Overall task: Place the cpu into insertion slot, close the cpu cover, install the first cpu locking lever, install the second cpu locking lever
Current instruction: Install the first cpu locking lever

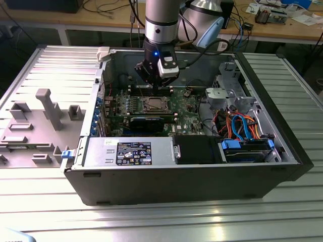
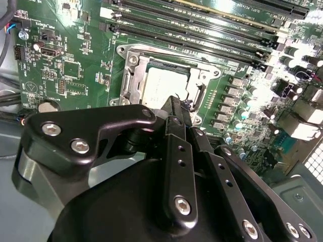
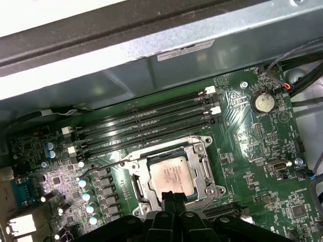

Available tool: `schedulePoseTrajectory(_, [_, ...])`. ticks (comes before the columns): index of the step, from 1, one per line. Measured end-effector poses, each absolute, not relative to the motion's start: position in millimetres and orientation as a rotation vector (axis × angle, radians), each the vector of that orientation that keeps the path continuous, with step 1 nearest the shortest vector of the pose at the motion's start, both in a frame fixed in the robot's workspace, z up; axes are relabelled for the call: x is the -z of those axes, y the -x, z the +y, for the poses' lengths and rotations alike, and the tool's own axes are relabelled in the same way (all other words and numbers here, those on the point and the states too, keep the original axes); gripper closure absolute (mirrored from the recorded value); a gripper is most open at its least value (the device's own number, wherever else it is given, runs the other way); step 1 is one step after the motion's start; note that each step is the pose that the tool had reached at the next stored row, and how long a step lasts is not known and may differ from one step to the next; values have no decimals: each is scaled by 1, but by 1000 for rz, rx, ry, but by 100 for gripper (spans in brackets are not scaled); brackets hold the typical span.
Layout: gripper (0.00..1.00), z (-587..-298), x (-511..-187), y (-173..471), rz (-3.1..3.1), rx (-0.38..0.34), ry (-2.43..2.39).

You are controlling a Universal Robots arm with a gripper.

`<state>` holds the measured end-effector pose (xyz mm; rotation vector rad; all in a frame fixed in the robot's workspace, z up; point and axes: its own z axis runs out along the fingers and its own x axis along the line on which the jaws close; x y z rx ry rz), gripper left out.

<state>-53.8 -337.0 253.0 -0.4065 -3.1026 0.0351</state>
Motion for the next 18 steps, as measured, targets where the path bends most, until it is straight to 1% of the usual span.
schedulePoseTrajectory(18, [89,-337,-253,54,-3119,-36,263])
